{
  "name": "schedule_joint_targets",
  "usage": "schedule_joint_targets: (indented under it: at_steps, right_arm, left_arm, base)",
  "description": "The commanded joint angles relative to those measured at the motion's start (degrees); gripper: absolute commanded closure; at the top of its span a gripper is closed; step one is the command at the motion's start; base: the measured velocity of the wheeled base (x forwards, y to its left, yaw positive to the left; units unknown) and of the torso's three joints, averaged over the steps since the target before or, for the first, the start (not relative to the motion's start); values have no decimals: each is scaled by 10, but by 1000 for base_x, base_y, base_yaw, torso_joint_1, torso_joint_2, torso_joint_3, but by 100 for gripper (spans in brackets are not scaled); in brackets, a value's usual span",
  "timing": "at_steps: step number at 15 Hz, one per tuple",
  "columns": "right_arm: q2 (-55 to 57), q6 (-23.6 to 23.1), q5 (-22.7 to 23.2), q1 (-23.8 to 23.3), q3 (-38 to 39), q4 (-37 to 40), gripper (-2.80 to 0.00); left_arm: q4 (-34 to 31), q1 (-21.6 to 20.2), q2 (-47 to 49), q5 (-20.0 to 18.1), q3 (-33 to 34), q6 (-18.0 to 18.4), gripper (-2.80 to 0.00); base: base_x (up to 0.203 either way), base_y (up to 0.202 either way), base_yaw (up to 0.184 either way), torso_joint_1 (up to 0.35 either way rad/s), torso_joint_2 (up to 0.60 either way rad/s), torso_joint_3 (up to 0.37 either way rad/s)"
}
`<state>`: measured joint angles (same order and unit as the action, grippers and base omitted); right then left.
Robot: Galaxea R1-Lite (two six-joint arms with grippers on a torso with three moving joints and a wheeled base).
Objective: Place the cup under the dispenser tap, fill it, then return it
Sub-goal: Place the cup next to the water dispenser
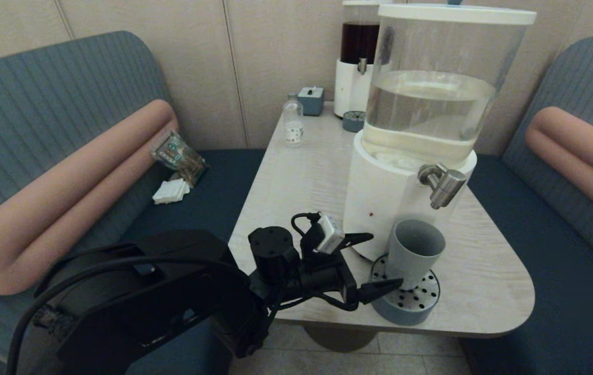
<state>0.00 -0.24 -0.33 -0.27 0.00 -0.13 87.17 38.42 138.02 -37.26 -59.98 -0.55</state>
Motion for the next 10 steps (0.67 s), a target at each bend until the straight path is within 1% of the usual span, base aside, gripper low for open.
schedule_joint_targets:
  at_steps: [1,6,10]
  right_arm:
    - [1,0,0,0,0,0,0]
    - [1,0,0,0,0,0,0]
    - [1,0,0,0,0,0,0]
  left_arm:
    - [5,2,10,-5,-11,-1,-280]
    - [5,9,23,-6,-34,-1,-280]
    - [5,25,33,-6,-44,-2,-280]
  base:
    - [0,0,0,0,0,0]
    - [0,0,0,0,0,0]
    - [0,0,0,0,0,0]
